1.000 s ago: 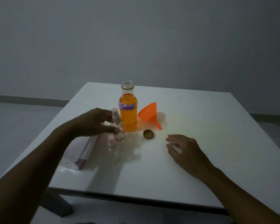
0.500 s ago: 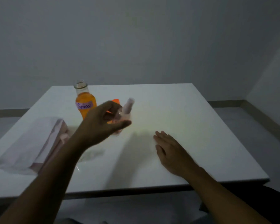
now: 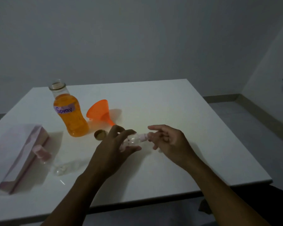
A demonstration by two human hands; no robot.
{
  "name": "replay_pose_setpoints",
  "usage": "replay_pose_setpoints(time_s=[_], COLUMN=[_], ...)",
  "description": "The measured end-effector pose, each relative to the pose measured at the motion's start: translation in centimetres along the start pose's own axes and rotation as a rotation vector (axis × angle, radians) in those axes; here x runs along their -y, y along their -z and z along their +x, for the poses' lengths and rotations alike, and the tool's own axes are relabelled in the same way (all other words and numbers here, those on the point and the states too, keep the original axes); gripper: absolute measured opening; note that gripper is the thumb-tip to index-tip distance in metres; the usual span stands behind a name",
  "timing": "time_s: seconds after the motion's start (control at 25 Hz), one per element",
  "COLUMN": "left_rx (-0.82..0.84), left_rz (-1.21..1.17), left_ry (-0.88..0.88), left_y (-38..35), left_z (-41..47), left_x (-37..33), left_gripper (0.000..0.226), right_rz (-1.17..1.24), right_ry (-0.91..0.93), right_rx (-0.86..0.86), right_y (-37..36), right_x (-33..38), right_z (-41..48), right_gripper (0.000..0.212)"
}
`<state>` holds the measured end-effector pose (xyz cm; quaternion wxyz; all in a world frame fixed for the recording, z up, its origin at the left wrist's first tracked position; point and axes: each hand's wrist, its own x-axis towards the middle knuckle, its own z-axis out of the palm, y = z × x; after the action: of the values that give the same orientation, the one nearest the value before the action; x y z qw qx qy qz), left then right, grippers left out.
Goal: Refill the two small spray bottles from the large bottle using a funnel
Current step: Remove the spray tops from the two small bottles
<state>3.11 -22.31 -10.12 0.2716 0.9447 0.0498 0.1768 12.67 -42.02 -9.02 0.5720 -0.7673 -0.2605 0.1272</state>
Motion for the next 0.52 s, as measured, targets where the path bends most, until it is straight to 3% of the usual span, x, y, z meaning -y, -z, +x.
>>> replay_pose_setpoints(time_s=[0.24,0.4,0.52], left_rx=[0.1,0.183,0.259], left_rz=[-0.08,-0.157,-0.291], left_ry=[-0.062,-0.101,-0.093], left_y=[0.1,0.8,1.2], left_z=[0.7,0.7,0.4], left_x=[-0.3,0.2,0.4], left_gripper=[0.06,0.061,0.045], right_rz=[-0.043,-0.113,-0.048], right_ry=[0.072,0.16,0.14], right_rx=[0.005,0.085,0.158], right_y=[-0.9,-0.7,-0.4], right_x=[0.2,0.1,0.2], right_z=[1.1,1.1,0.9], right_gripper=[0.014,0.012,0.021])
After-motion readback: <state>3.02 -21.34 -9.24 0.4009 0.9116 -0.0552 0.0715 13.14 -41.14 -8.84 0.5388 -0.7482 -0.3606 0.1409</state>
